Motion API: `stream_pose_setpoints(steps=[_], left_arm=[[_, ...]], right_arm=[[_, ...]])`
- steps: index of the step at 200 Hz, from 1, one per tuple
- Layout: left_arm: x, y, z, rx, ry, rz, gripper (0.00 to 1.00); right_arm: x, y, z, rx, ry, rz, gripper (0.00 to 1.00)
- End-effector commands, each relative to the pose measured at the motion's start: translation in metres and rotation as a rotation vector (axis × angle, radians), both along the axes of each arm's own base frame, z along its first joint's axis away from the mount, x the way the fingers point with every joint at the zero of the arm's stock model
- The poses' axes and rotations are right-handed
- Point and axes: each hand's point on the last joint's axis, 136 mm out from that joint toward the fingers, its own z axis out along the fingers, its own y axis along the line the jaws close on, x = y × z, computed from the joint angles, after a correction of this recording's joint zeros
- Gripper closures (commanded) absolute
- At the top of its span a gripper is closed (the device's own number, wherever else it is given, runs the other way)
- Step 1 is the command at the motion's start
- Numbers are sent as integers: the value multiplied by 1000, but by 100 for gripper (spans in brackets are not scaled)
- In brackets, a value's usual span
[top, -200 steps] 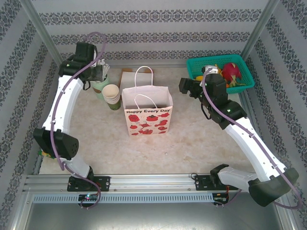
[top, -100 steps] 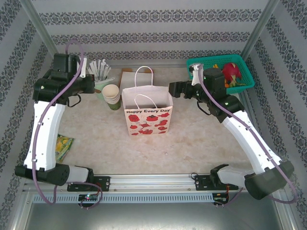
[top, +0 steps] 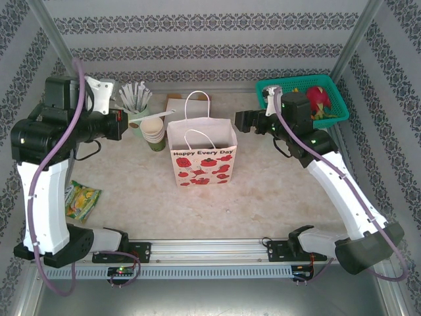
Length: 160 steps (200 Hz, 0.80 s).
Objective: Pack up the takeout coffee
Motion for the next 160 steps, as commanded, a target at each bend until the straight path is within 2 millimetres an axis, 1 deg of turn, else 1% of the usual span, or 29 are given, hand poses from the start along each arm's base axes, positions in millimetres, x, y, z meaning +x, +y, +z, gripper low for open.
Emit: stream_pose_setpoints(steps=[1,24,48,64,76,100,118,131,143,160], left_arm=[[-29,-12,-10,-4,82,-88,100],[-29,-12,-18,57,106,-103,100],[-31,-20,-21,96,107,-148,100],[-29,-15,-27,154,122,-123,100],[-25,-15,-35,185,148,-118,100],[-11,-16,-45,253,176,-102,100],[-2,-26,-50,251,194,-129,100],[6,-33,-55,246,219,-135,100],[14,-39,-64,257,256,-142,100],[23,-43,-74,291,287,-129,100]], right_arm=[[1,-8,10,-1,1,-34,2],[0,-4,11,6,10,-12,2],[0,-3,10,5,18,-6,2],[0,-3,9,0,27,-3,2],[0,0,7,1,36,15,2],[-4,16,6,21,49,104,2],[-9,32,12,45,11,189,2],[-13,43,15,25,-35,241,2],[-18,52,15,-6,-48,288,2],[-21,58,14,-40,-48,318,2]])
